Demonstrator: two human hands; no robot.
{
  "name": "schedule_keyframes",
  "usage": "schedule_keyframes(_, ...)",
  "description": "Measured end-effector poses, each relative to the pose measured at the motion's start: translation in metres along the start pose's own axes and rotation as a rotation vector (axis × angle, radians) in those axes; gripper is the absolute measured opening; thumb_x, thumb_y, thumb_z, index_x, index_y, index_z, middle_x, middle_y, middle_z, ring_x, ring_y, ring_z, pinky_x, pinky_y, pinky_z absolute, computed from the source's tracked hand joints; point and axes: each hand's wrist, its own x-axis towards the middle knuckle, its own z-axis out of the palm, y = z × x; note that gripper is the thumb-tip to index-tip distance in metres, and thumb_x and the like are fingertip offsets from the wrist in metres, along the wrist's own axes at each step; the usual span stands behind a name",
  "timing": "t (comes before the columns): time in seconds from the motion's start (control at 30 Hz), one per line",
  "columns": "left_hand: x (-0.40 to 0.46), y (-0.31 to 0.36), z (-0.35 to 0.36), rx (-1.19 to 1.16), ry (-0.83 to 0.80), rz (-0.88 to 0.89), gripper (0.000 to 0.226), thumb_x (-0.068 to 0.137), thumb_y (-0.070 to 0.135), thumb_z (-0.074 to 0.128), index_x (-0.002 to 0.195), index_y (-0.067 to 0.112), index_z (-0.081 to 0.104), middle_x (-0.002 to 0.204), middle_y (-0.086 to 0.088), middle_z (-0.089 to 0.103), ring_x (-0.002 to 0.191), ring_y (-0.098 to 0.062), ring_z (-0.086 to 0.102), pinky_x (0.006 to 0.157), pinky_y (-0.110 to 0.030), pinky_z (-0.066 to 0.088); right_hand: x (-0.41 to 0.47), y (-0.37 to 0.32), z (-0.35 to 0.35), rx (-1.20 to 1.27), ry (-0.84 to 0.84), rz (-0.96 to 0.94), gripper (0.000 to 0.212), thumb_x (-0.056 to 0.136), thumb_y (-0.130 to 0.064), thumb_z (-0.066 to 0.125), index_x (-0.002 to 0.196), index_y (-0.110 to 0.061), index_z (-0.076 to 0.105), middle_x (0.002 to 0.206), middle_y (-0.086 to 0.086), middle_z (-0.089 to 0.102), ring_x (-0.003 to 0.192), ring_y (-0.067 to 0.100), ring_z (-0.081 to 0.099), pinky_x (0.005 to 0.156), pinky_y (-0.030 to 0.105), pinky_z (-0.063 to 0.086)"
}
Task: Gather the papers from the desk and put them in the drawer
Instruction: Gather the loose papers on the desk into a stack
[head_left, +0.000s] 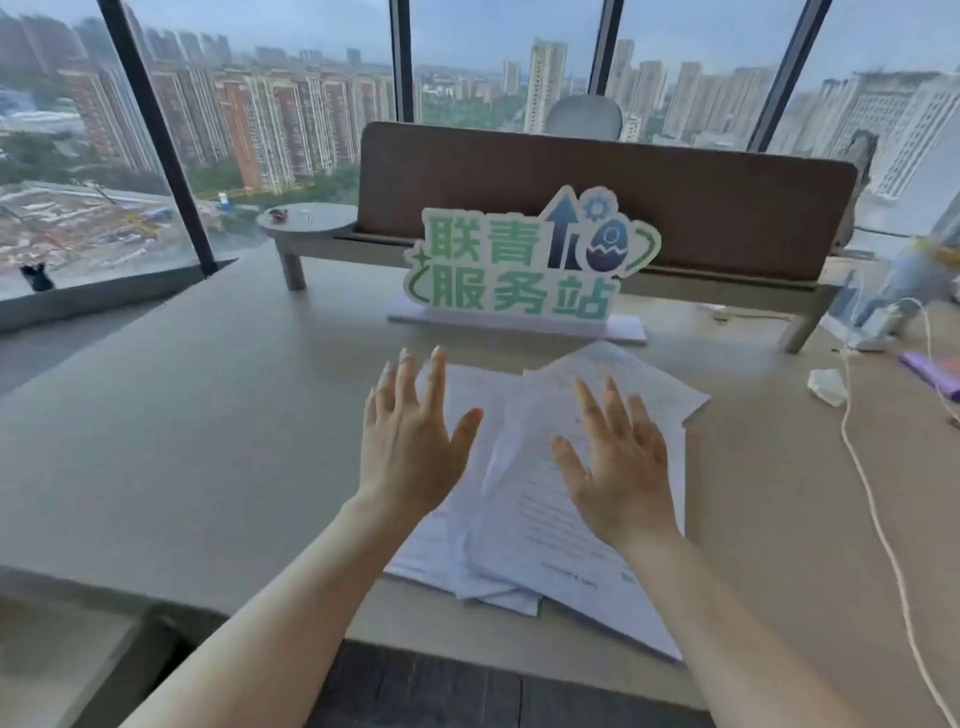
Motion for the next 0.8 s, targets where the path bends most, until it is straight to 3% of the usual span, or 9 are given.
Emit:
schedule_keyframes(0.2, -0.047, -0.031, 0.021, -0.047, -0.268, -0.282, 0.088, 0.086, 0.066, 0.039, 0.156, 0.024, 0.004, 0.162, -0.022, 0.015, 0.148, -0.039, 0.018, 0.117, -0.048, 0.023, -0.044, 0.03, 0.025, -0.065, -0.224, 0.274, 0.074, 0.094, -0.068, 0.025, 0.157, -0.04, 0.0, 0.167, 0.001, -0.014, 0.152, 0.04, -0.011, 0.123, 0.054, 0.0)
schedule_keyframes(0.4, -0.05, -0.033, 0.017, -0.142, -0.333, -0.42, 0.09, 0.085, 0.058, 0.047, 0.156, 0.02, 0.006, 0.15, -0.02, 0.036, 0.137, -0.04, 0.031, 0.108, -0.047, 0.032, -0.053, 0.037, 0.034, 0.014, -0.28, 0.428, 0.075, 0.092, -0.071, 0.027, 0.156, -0.043, 0.001, 0.167, -0.001, -0.014, 0.149, 0.046, -0.012, 0.121, 0.054, 0.001)
schedule_keyframes(0.53, -0.039, -0.027, 0.013, -0.274, -0.327, -0.512, 0.091, 0.082, 0.047, 0.058, 0.154, 0.011, 0.016, 0.149, -0.019, 0.038, 0.136, -0.038, 0.035, 0.105, -0.046, 0.037, -0.049, 0.032, 0.038, -0.018, -0.313, 0.388, 0.078, 0.091, -0.071, 0.032, 0.156, -0.043, 0.002, 0.168, -0.001, -0.011, 0.149, 0.046, -0.013, 0.12, 0.054, 0.001)
schedule_keyframes(0.63, -0.028, -0.017, 0.012, -0.507, -0.368, -0.593, 0.072, 0.078, 0.039, 0.07, 0.134, 0.001, 0.047, 0.126, -0.016, 0.057, 0.105, -0.031, 0.059, 0.076, -0.035, 0.049, -0.046, 0.02, 0.042, 0.027, -0.344, 0.316, 0.079, 0.09, -0.069, 0.038, 0.157, -0.043, 0.004, 0.168, -0.001, -0.011, 0.149, 0.045, -0.014, 0.121, 0.053, -0.003)
schedule_keyframes(0.7, -0.021, -0.014, 0.014, -0.709, -0.406, -0.663, 0.054, 0.075, 0.029, 0.076, 0.117, 0.0, 0.06, 0.112, -0.014, 0.068, 0.093, -0.029, 0.066, 0.067, -0.033, 0.053, -0.047, 0.008, 0.044, 0.045, -0.356, 0.272, 0.08, 0.089, -0.069, 0.04, 0.157, -0.043, 0.005, 0.168, -0.002, -0.009, 0.15, 0.043, -0.013, 0.121, 0.052, -0.002)
schedule_keyframes(0.8, -0.017, -0.017, 0.018, -0.873, -0.512, -0.725, 0.05, 0.069, 0.015, 0.082, 0.114, 0.002, 0.064, 0.111, -0.015, 0.072, 0.095, -0.03, 0.07, 0.075, -0.037, 0.058, -0.048, -0.005, 0.048, 0.046, -0.376, 0.183, 0.081, 0.09, -0.065, 0.044, 0.157, -0.039, 0.008, 0.168, -0.001, -0.002, 0.152, 0.04, -0.007, 0.122, 0.049, 0.001)
